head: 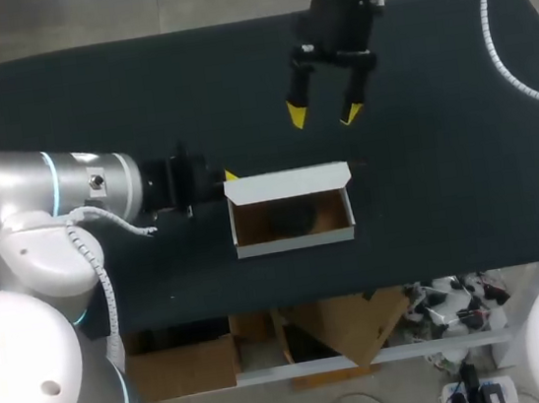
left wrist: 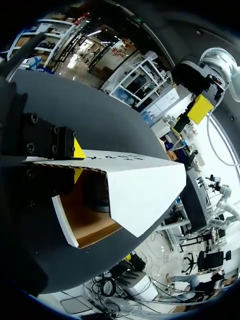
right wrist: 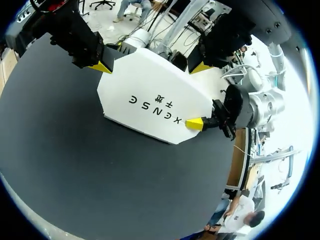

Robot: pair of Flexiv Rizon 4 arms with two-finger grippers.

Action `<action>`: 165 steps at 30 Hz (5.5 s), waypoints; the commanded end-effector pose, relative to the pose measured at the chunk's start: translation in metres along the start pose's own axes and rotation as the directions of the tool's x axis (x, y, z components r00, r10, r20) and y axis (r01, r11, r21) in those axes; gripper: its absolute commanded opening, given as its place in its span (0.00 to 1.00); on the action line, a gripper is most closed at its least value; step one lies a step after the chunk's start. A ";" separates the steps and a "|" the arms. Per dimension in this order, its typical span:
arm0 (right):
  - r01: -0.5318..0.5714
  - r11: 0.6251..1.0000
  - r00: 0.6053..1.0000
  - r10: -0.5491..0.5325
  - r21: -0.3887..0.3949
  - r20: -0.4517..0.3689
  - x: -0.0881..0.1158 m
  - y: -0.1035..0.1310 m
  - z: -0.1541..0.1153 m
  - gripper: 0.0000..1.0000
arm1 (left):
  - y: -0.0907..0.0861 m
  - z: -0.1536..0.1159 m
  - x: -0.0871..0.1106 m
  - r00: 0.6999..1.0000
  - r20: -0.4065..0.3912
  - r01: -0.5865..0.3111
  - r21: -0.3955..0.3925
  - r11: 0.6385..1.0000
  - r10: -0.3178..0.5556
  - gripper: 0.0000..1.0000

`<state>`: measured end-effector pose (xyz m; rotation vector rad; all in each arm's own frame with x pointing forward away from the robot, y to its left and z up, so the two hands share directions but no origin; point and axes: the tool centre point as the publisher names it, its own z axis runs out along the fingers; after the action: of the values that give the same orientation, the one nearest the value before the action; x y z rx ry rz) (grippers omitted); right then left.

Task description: Assemble the packaging by folding the flat box into shape, placing the metal phone stand inside, and closing the box properly

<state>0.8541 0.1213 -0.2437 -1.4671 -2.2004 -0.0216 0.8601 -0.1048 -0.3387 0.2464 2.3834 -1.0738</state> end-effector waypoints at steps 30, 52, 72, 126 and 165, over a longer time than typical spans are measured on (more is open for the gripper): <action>-0.409 0.897 0.912 0.409 0.166 0.032 -0.013 -0.018 0.018 1.00 | 0.005 0.010 0.014 0.999 0.033 -0.030 0.006 1.000 0.030 0.00; -0.354 0.933 0.933 0.357 0.063 -0.043 -0.033 -0.020 0.052 0.90 | 0.008 0.014 0.022 0.996 0.055 -0.072 0.004 0.997 0.071 0.00; -0.335 0.942 0.942 0.335 0.025 -0.007 -0.035 -0.019 0.076 0.56 | 0.014 0.014 0.031 0.991 0.095 -0.095 -0.006 0.995 0.096 0.00; -0.337 0.941 0.941 0.338 0.026 -0.031 -0.049 -0.025 0.095 0.45 | 0.010 0.000 0.036 0.980 0.166 -0.111 0.009 0.994 0.108 0.27; -0.342 0.940 0.938 0.342 0.005 -0.061 -0.049 -0.024 0.094 0.46 | 0.021 -0.082 0.033 0.986 0.157 -0.054 -0.063 0.997 0.063 0.43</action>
<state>0.8139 0.0954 -0.3402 -1.8056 -1.8699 0.0529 0.8138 -0.0438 -0.3409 0.1853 2.1945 -0.9478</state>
